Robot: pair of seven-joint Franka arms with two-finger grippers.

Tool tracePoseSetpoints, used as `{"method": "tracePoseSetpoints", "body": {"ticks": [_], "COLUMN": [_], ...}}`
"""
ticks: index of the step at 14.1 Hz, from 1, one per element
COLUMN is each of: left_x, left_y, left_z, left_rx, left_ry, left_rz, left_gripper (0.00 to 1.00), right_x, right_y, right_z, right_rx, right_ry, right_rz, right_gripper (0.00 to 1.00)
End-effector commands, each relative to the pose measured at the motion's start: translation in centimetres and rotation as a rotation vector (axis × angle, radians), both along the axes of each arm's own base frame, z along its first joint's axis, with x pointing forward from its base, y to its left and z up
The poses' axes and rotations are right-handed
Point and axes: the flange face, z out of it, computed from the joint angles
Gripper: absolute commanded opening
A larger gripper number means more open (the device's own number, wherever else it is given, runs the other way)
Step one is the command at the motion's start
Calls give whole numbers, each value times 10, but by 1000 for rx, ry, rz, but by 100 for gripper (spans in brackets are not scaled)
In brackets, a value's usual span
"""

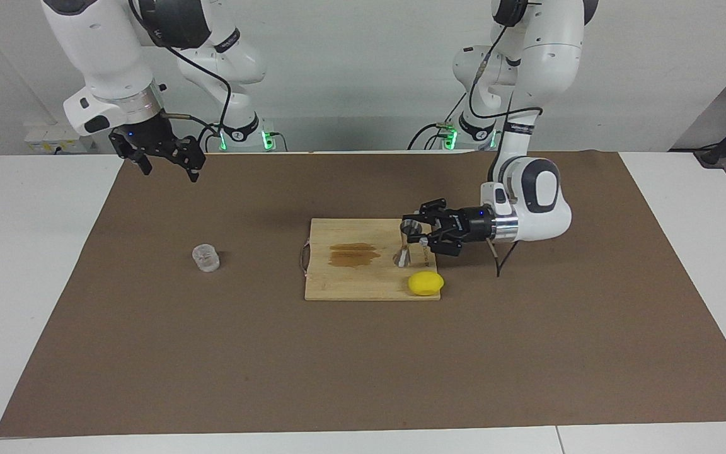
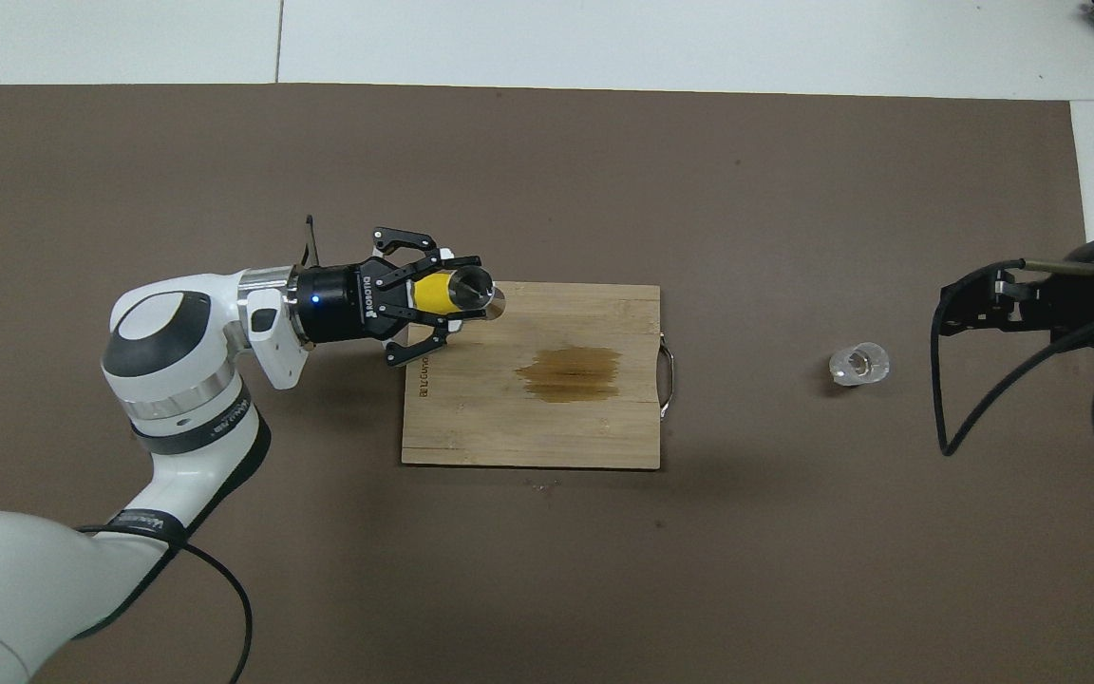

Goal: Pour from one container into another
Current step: 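Carry the dark metal cup with the left gripper over the cutting board, then lower the dark cup onto the board and open the left gripper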

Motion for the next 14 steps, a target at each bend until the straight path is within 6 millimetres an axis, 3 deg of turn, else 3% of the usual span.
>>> {"method": "tracePoseSetpoints", "body": {"ticks": [1, 3, 9, 14], "left_x": [-19, -33, -61, -70], "left_y": [-35, -59, -85, -100], "left_z": [-3, -14, -40, -49], "left_rx": [35, 64, 139, 132], "left_ry": [42, 69, 128, 135], "left_rz": [72, 99, 138, 145], "left_gripper": [3, 4, 5, 5], "right_x": [-4, -4, -4, -4], "right_y": [-2, -2, -2, -2], "right_z": [4, 4, 4, 4], "right_rx": [12, 12, 12, 12], "right_ry": [0, 0, 0, 0], "right_rz": [9, 9, 9, 9], "right_gripper": [99, 99, 99, 99]}}
